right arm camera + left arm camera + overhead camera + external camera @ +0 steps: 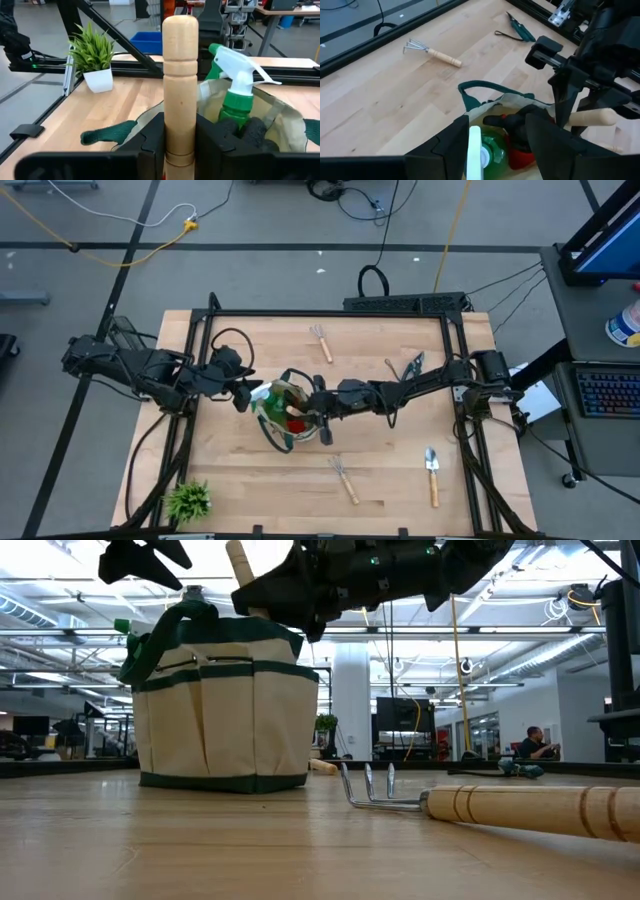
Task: Pick & Place Garden tools in Gardening bag
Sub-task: Put the left trowel into the gardening bag, then put the top hand rake into the gardening bag
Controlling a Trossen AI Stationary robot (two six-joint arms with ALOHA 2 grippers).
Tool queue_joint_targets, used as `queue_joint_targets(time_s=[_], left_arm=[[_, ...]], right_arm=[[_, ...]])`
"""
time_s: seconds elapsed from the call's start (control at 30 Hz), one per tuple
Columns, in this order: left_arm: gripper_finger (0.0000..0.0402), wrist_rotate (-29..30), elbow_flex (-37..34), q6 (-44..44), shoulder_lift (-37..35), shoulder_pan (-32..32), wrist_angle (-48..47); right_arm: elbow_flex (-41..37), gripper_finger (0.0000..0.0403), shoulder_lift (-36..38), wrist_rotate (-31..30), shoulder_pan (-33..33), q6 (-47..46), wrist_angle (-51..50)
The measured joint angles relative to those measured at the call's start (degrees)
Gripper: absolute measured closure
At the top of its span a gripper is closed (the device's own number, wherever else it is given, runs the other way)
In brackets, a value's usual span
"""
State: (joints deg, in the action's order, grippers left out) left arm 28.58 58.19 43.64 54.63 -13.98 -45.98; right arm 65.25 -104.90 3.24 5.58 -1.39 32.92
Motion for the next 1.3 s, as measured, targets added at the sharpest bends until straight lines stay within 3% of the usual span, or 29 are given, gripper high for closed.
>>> queue_joint_targets(time_s=[0.6, 1.03, 1.3], left_arm=[[0.0201, 0.0, 0.0, 0.4, 0.0, 0.0, 0.0], [0.0201, 0.0, 0.0, 1.1, 0.0, 0.0, 0.0], [0.0201, 0.1, 0.0, 0.9, 0.1, 0.0, 0.0]], right_arm=[[0.0, 0.0317, 0.0, 0.0, 0.0, -0.8, -3.3], [0.0, 0.0204, 0.7, -0.3, 0.0, 1.3, -3.3], [0.0, 0.0195, 7.1, -5.2, 0.0, 6.8, -7.6]])
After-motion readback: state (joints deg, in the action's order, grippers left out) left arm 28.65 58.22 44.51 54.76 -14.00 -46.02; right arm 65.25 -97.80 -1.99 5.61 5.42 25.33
